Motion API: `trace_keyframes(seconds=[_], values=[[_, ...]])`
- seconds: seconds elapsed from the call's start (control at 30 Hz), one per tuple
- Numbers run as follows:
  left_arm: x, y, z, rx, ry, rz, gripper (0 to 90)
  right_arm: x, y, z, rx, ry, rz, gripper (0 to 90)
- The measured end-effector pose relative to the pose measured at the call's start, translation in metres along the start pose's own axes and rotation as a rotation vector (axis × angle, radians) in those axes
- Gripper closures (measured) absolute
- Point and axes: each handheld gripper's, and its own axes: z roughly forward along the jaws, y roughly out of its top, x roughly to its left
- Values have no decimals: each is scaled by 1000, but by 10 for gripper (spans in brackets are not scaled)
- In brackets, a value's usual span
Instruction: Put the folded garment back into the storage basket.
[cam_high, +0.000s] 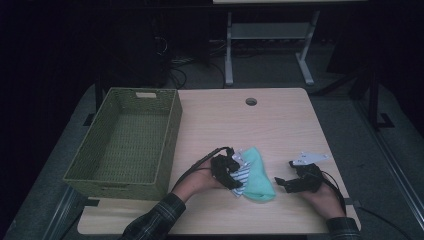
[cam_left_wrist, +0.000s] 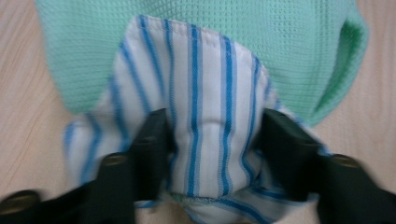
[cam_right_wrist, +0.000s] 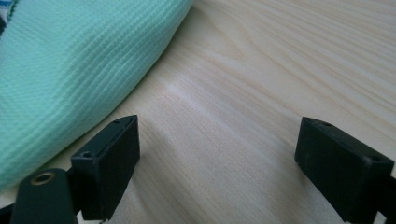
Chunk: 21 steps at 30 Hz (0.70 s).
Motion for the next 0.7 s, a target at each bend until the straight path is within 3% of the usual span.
trace_keyframes(seconds=[0.07, 0.2, 0.43, 0.57, 0.7], values=[[1, 0, -1, -4, -8, -5, 621, 0, 0, 0, -1, -1, 1, 134], [2, 0, -2, 3, -15, -20, 684, 0, 0, 0, -2, -2, 3, 134], [7, -2, -14, -10, -5, -63, 703, 0, 0, 0, 0, -2, 3, 131], [9, -2, -30, -45, -5, -89, 704, 0, -1, 0, -1, -11, 8, 119], [7, -3, -49, -61, 20, -113, 703, 1, -1, -1, 5, -14, 16, 111]])
